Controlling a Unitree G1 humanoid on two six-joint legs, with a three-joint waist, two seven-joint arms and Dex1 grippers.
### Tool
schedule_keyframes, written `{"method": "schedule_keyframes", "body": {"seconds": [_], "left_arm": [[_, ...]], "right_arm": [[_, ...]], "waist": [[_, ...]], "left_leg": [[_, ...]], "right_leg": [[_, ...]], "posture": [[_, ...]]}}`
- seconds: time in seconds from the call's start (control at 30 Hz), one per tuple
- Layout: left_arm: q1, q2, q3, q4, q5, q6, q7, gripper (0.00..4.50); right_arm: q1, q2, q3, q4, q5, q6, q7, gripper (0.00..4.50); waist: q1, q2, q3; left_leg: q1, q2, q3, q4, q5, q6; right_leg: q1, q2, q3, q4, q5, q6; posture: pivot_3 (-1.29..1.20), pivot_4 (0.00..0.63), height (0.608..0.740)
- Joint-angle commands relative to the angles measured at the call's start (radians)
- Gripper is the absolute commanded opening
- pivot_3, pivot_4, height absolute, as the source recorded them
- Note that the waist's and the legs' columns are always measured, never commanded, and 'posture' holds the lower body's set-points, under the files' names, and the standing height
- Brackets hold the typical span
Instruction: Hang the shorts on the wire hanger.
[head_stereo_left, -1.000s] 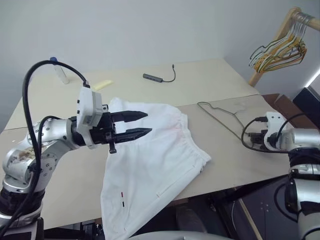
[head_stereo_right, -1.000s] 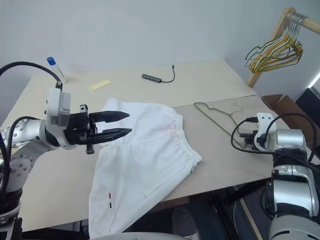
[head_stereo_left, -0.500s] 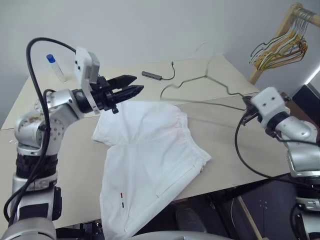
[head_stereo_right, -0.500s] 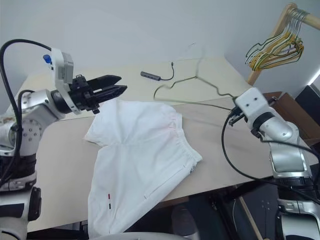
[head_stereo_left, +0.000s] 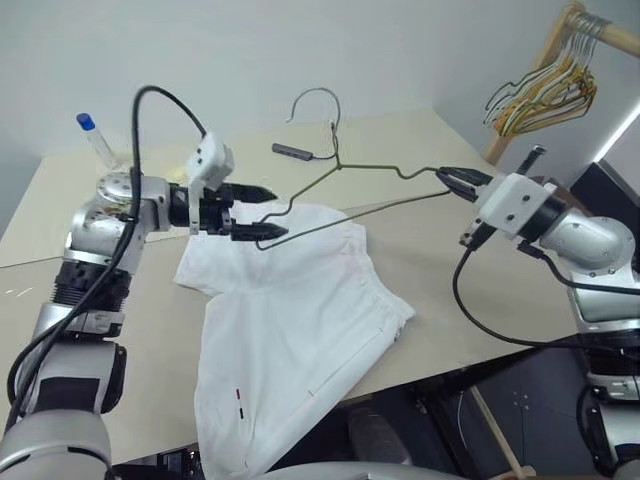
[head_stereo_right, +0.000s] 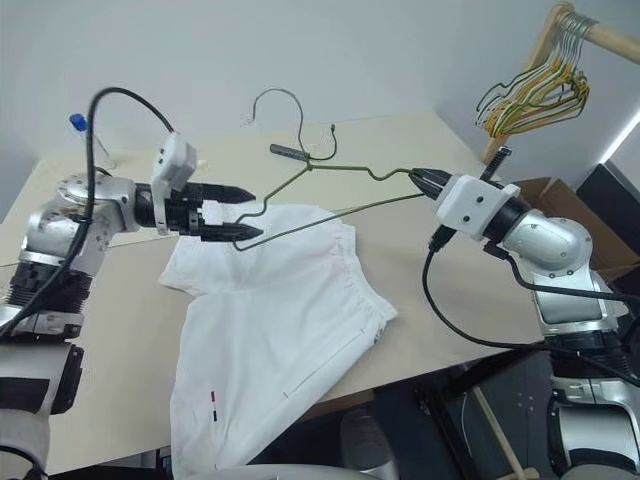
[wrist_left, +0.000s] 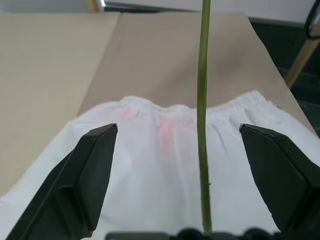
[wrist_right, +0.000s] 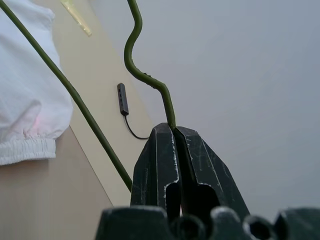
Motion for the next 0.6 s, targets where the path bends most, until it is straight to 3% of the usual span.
{"method": "schedule_keyframes", "body": {"seconds": [0.03,0.1,0.17,0.53,0.6], "left_arm": [[-0.027,-0.012,-0.011,0.011,0.042,-0.039,-0.045,4.25],[-0.023,-0.020,-0.006,0.012,0.048,-0.035,-0.058,4.25],[-0.019,-0.026,0.003,0.007,0.047,-0.034,-0.075,3.70],[0.026,-0.028,0.038,-0.042,0.055,-0.023,-0.048,0.03],[0.040,-0.026,0.048,-0.059,0.063,-0.025,-0.023,0.03]], "right_arm": [[-0.039,0.000,-0.042,-0.056,0.039,0.021,0.005,0.00],[-0.039,0.002,-0.046,-0.067,0.038,0.032,0.001,0.00],[-0.040,0.004,-0.049,-0.074,0.039,0.039,-0.001,0.00],[-0.042,0.020,-0.057,-0.086,0.027,0.063,-0.025,0.00],[-0.036,0.015,-0.057,-0.095,0.034,0.072,-0.013,0.00]], "waist": [[0.000,0.000,0.000],[0.000,0.000,0.000],[0.000,0.000,0.000],[-0.001,0.000,0.000],[-0.001,0.000,0.000]], "left_leg": [[0.000,0.000,0.000,0.000,0.000,0.000],[0.000,0.000,0.000,0.000,0.000,0.000],[0.000,0.000,0.000,0.000,0.000,0.000],[0.000,0.000,-0.001,0.001,0.000,0.000],[0.000,0.000,-0.001,0.001,0.000,0.000]], "right_leg": [[0.000,0.000,0.000,0.000,0.000,0.000],[0.000,0.000,0.000,0.001,0.000,0.000],[0.000,0.000,0.000,0.001,0.000,0.000],[0.000,0.000,0.000,0.002,0.000,0.000],[0.000,0.000,0.000,0.002,0.000,0.000]], "posture": [[-0.24,0.000,0.740],[-0.24,0.000,0.740],[-0.24,0.000,0.740],[-0.23,0.000,0.740],[-0.23,0.000,0.740]]}}
